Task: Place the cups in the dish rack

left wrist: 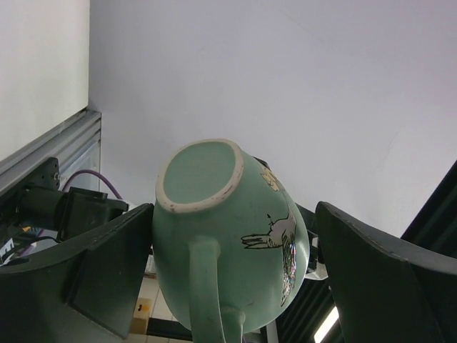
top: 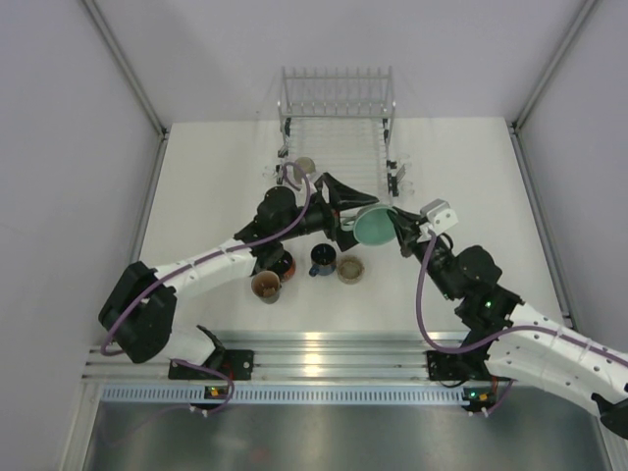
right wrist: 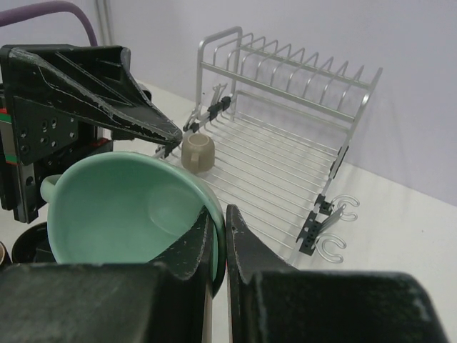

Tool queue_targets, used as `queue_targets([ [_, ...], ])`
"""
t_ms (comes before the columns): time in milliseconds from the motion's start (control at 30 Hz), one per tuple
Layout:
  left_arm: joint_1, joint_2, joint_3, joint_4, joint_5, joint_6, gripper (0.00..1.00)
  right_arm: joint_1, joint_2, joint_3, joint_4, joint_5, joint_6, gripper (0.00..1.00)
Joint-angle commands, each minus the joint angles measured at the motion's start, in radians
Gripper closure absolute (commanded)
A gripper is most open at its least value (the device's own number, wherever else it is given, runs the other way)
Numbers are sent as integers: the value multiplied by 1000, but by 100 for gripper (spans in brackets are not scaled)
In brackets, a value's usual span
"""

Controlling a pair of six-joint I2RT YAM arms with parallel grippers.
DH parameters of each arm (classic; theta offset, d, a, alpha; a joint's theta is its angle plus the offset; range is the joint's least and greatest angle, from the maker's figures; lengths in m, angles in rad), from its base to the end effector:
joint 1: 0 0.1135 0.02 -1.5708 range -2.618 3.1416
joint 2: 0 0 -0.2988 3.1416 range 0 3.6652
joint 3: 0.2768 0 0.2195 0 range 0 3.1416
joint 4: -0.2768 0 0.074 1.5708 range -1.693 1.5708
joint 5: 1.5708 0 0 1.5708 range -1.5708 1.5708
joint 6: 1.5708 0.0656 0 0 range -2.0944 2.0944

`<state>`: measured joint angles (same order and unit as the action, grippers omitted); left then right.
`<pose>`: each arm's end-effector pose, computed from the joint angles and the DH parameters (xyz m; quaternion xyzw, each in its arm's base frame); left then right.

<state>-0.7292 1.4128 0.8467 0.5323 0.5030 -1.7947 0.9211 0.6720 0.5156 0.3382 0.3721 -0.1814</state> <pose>0.2137 -0.2333 0.3415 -0.2047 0.6877 -0.6957 0.0342 0.1018 0.0946 0.3503 -0.2083 0.6102 0.1626 0.7468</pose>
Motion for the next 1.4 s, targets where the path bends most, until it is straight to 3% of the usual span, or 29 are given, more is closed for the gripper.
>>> queue_targets([
  [0,-6,-9,-6,133,-37,-54,2,16,-20,-2,105,-65,30,100],
  [233,-7,34,35,135,-20,-54,3,18,-9,3,74,-99,43,100],
  [400,-12,58,64,141,5,-42,18,16,3,4,68,-101,53,100],
  [433,-13,63,68,152,8,-45,31,16,6,3,68,-98,54,100],
  [533,-13,66,66,193,9,-55,51,16,12,1,64,-81,54,100],
  [567,-13,64,68,195,11,-55,66,16,14,1,61,-79,54,100],
  [633,-13,63,71,202,12,-52,73,18,12,0,58,-71,54,100],
  [667,-13,61,71,205,12,-51,85,16,12,0,58,-68,54,100],
  [733,-13,60,72,205,12,-52,100,18,8,0,55,-61,53,100],
  [1000,-13,49,57,247,-6,-74,100,16,3,-6,47,-21,48,100],
  [1200,-12,61,35,323,-30,-110,100,16,3,-14,55,-12,51,72],
  [1300,-12,80,34,365,-32,-132,100,18,0,-17,55,-9,49,63],
  [1367,-10,87,35,373,-40,-135,100,16,-3,-15,50,-7,48,63],
])
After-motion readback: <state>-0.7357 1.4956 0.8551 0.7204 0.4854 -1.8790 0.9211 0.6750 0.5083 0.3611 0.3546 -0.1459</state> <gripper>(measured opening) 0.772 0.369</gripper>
